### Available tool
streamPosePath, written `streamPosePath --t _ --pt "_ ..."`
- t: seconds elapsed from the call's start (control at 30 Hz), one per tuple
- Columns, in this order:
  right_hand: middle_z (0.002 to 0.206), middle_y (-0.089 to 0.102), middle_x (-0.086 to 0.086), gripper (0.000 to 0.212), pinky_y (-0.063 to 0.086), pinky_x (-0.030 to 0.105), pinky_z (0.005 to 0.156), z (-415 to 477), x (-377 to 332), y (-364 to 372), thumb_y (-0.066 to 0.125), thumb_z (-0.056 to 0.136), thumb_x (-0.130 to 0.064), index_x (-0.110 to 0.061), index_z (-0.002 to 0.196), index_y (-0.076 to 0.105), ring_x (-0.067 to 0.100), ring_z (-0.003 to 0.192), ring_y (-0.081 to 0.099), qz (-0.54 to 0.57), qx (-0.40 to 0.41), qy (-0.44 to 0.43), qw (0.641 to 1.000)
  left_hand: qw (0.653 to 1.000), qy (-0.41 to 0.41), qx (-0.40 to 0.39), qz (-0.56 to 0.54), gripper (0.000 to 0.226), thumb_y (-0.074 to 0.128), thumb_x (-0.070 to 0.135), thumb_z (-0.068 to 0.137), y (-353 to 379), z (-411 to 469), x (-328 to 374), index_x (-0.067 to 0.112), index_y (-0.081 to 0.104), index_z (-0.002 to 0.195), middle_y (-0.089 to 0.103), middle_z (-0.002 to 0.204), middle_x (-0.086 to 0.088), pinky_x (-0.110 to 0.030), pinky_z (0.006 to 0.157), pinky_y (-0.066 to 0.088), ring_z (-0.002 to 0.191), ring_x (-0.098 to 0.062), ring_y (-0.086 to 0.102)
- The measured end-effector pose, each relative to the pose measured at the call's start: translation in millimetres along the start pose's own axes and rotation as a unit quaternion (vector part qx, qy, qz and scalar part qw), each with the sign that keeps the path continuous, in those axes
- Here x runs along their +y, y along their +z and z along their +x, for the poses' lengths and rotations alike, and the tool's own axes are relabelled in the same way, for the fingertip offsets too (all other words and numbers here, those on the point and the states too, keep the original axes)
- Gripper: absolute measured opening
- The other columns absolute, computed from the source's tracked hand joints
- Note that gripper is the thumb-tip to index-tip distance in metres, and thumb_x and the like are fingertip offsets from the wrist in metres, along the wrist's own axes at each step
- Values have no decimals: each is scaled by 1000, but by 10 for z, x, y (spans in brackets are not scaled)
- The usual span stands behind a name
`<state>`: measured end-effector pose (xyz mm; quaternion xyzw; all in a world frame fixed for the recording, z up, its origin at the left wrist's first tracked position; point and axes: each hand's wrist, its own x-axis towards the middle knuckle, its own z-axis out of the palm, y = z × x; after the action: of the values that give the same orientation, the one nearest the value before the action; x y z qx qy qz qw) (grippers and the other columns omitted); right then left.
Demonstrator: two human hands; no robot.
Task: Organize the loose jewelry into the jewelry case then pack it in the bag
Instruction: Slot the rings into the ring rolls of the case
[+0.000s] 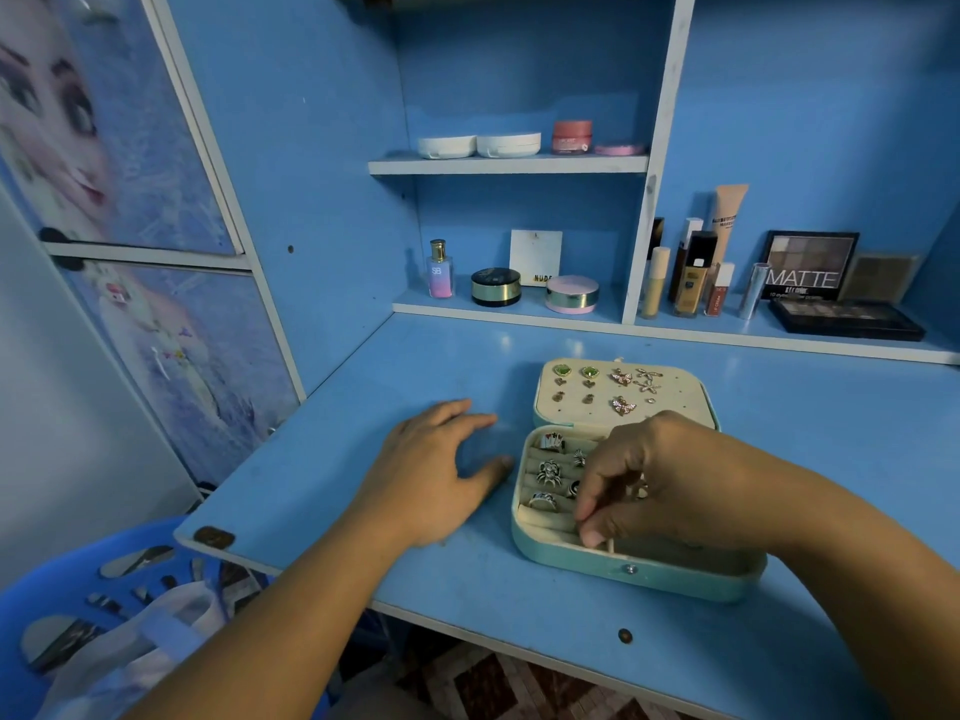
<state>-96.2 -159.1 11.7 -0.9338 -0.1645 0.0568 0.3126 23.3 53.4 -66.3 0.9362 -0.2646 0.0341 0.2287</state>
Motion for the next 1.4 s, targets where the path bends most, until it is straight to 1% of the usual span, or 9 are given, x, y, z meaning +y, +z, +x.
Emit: streamPosePath --t 0.5,0.7,0.97,1.03,1.1,1.17,1.23,1.33,1.4 --pt "85 69 -24 9 45 10 74 30 45 8 74 81 -29 -34 88 75 -7 85 61 -8 -36 4 999 1000 11 12 6 57 53 64 85 -15 -19 30 41 49 137 35 152 14 -27 117 20 139 -7 31" --pt "81 68 -20 8 45 12 69 -2 81 -37 75 80 -25 -26 87 76 0 81 63 30 -1 -22 999 1000 9 12 9 57 53 63 86 -27 -23 45 41 48 138 34 152 15 -25 116 18 140 -7 30" --pt "82 62 -24 5 43 13 66 28 104 18 74 80 -29 -31 85 74 0 78 59 -27 -13 -35 999 1000 5 4 0 59 50 66 83 -35 -30 46 42 47 137 33 152 16 -28 117 20 140 -10 31" --pt "82 64 -20 6 43 12 65 26 135 -45 76 78 -30 -31 84 74 1 77 59 -8 20 -25 999 1000 7 8 7 57 52 63 85 -46 -34 56 41 47 138 33 152 15 -26 117 19 139 -9 31" --pt "81 66 -14 7 44 13 62 34 251 -135 75 77 -32 -33 84 72 6 72 58 14 145 0 989 1000 9 7 13 57 52 62 87 -57 -36 58 40 47 139 34 153 13 -27 117 19 140 -9 30" --pt "83 63 -12 7 41 16 58 62 472 -211 71 81 -36 -33 87 69 9 71 54 -20 293 65 954 1000 7 -10 15 55 51 60 89 -60 -23 67 41 45 140 31 155 12 -30 118 16 142 -9 26" --pt "97 59 -7 19 41 23 64 103 733 -251 66 84 -41 -32 101 65 10 78 53 -69 361 160 916 999 -10 -41 22 52 46 58 92 -69 58 99 43 41 141 26 158 9 -34 119 12 145 -9 20" --pt "127 53 8 56 43 38 93 147 1036 -249 56 86 -55 -24 132 50 26 112 51 -63 291 320 900 992 -59 -109 20 54 33 64 94 -91 306 225 44 36 144 19 160 10 -41 118 6 148 -12 10" --pt "138 46 13 70 30 43 106 177 1140 -226 41 86 -68 -20 137 45 33 128 38 -88 233 366 897 991 -76 -112 16 60 27 69 93 -41 472 335 42 36 145 21 159 11 -42 116 7 147 -17 12"
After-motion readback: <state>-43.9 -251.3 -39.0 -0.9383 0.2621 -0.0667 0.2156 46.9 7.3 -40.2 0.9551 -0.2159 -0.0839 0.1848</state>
